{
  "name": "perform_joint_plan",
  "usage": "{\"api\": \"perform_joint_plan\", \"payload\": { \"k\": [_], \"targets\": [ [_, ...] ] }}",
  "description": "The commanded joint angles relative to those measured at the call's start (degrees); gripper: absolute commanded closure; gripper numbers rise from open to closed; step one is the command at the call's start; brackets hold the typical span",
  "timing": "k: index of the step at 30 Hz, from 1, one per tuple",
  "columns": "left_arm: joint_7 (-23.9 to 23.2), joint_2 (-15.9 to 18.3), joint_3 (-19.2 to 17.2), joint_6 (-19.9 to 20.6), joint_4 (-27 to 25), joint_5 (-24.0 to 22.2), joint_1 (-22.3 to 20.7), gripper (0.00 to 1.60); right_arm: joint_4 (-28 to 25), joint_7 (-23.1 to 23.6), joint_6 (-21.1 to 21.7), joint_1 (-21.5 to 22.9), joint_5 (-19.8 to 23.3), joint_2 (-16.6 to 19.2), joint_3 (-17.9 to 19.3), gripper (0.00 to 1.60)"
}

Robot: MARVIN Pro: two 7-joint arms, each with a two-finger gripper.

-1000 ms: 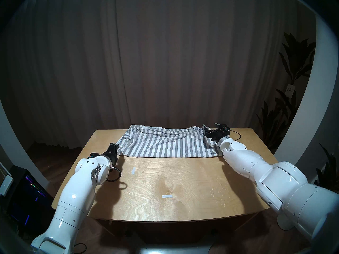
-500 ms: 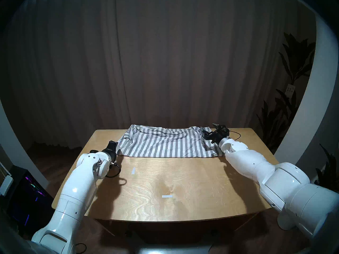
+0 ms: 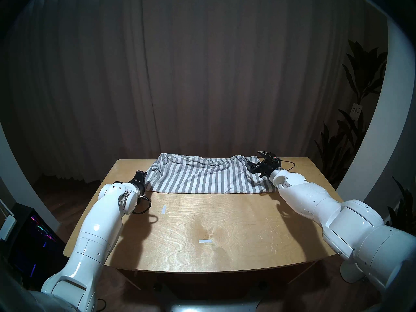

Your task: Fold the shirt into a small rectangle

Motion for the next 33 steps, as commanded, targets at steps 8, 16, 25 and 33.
{"api": "perform_joint_plan", "payload": {
  "k": [8, 16, 25, 33],
  "targets": [
    [-0.1, -1.5, 1.1, 0.9, 4.1, -0.1, -4.3, 0.0, -3.9, 2.3, -1.2, 0.6, -1.2, 2.0, -0.5, 0.0],
    [-0.2, -2.1, 1.8, 1.4, 6.8, -0.1, -5.8, 0.0, -5.5, 3.7, -1.4, 0.4, -2.2, 2.9, -0.6, 0.0],
    [-0.3, -2.6, 2.3, 1.9, 9.4, 0.0, -7.6, 0.0, -7.4, 5.0, -1.5, 0.0, -3.1, 3.8, -0.5, 0.0],
    [-0.5, -3.0, 2.8, 2.3, 12.0, 0.0, -8.9, 0.27, -9.2, 6.3, -1.6, -0.5, -3.7, 4.5, -0.4, 0.0]
  ]
}}
